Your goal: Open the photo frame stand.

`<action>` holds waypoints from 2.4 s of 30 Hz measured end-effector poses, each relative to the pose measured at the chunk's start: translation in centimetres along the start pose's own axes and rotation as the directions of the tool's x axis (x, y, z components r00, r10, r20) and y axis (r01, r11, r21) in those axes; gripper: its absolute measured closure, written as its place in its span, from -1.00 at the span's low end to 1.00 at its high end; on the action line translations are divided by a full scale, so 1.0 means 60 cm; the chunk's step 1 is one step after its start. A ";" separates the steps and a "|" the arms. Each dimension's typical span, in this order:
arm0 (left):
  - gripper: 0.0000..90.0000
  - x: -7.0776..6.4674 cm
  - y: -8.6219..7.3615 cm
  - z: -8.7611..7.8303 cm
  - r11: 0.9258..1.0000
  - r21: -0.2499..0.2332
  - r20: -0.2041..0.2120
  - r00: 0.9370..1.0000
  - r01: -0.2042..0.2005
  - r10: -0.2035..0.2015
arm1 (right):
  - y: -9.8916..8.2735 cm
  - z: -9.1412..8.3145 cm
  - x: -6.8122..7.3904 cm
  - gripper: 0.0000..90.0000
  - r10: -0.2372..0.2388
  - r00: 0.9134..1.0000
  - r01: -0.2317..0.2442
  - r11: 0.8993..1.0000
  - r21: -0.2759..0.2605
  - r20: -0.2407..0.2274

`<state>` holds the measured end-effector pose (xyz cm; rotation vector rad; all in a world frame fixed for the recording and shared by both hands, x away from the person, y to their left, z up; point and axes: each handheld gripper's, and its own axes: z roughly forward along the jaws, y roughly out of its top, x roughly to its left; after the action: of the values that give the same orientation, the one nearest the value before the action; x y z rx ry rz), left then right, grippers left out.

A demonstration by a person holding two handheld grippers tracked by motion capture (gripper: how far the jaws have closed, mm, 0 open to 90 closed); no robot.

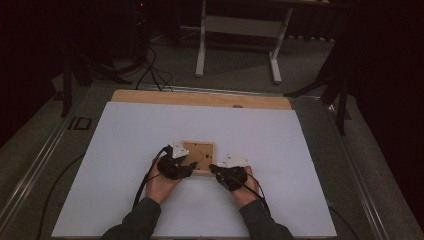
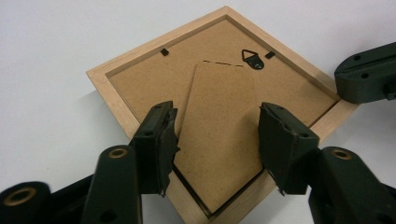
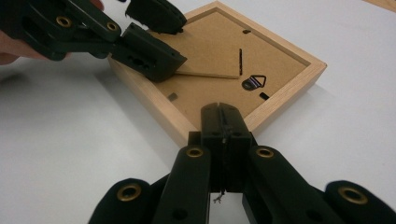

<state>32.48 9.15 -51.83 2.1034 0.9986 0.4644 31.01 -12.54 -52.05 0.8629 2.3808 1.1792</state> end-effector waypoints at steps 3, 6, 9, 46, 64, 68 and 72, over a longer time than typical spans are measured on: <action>0.11 -0.006 0.002 -0.004 1.000 -0.015 -0.023 1.000 -0.015 0.015 | 0.000 0.000 0.000 1.00 -0.001 1.000 0.001 1.000 0.000 0.001; 0.12 -0.006 0.008 -0.009 0.999 -0.030 -0.021 1.000 -0.022 0.021 | 0.000 0.000 0.000 1.00 -0.002 1.000 0.002 1.000 -0.001 0.000; 0.12 -0.006 0.007 -0.010 0.999 -0.036 -0.018 1.000 -0.015 0.014 | -0.001 0.000 0.001 1.00 -0.002 1.000 0.002 1.000 -0.001 0.003; 0.99 0.021 -0.027 -0.067 0.994 0.106 0.042 0.998 0.039 -0.043 | -0.001 0.000 0.001 1.00 -0.002 1.000 0.002 1.000 -0.003 0.002; 0.98 0.012 -0.009 -0.066 0.998 0.064 0.014 1.000 0.007 -0.008 | -0.001 0.000 0.001 1.00 -0.002 1.000 0.002 1.000 -0.004 0.003; 0.97 0.013 -0.008 -0.069 0.998 0.065 0.007 1.000 0.004 -0.005 | -0.001 0.000 0.001 1.00 -0.003 1.000 0.003 1.000 -0.004 0.005; 0.94 0.016 -0.011 -0.070 0.996 0.093 0.012 1.000 0.004 -0.005 | -0.001 0.000 0.001 1.00 -0.003 1.000 0.003 1.000 -0.003 0.003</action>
<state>30.27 12.18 -49.57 2.1832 1.0353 0.4093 30.94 -12.53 -52.08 0.8589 2.3763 1.1797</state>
